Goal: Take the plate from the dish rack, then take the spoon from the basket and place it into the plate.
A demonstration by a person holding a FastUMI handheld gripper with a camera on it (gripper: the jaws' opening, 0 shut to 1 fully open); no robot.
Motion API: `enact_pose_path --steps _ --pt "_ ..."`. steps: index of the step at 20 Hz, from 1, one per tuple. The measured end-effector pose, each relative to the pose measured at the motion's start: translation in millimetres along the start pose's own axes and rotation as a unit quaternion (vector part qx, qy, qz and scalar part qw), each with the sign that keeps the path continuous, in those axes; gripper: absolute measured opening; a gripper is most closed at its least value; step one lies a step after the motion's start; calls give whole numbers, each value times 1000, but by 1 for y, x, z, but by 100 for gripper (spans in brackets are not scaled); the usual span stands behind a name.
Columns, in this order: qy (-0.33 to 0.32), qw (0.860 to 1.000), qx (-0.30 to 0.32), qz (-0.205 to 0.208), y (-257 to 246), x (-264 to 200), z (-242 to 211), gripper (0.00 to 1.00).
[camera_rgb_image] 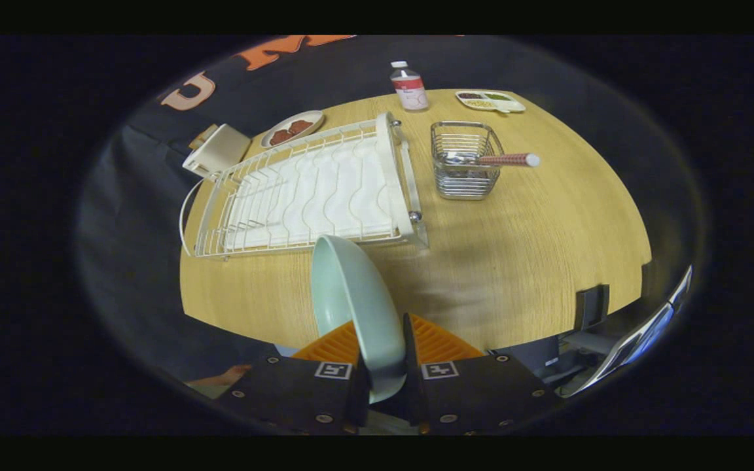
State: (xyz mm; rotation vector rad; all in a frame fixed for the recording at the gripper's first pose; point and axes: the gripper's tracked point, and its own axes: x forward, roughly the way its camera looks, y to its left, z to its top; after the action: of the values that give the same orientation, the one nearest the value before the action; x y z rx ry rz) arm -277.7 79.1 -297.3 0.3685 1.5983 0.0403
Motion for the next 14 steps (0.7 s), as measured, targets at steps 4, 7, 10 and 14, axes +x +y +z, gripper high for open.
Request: enact_pose_path --steps 4,7,10,14 --pt "0 1000 -6 10 -6 11 -2 24" --pt "5 1000 -5 10 -16 20 -3 27" --pt "16 1000 -5 5 -24 29 -7 38" --pt "14 1000 -14 -13 -37 37 -1 40"
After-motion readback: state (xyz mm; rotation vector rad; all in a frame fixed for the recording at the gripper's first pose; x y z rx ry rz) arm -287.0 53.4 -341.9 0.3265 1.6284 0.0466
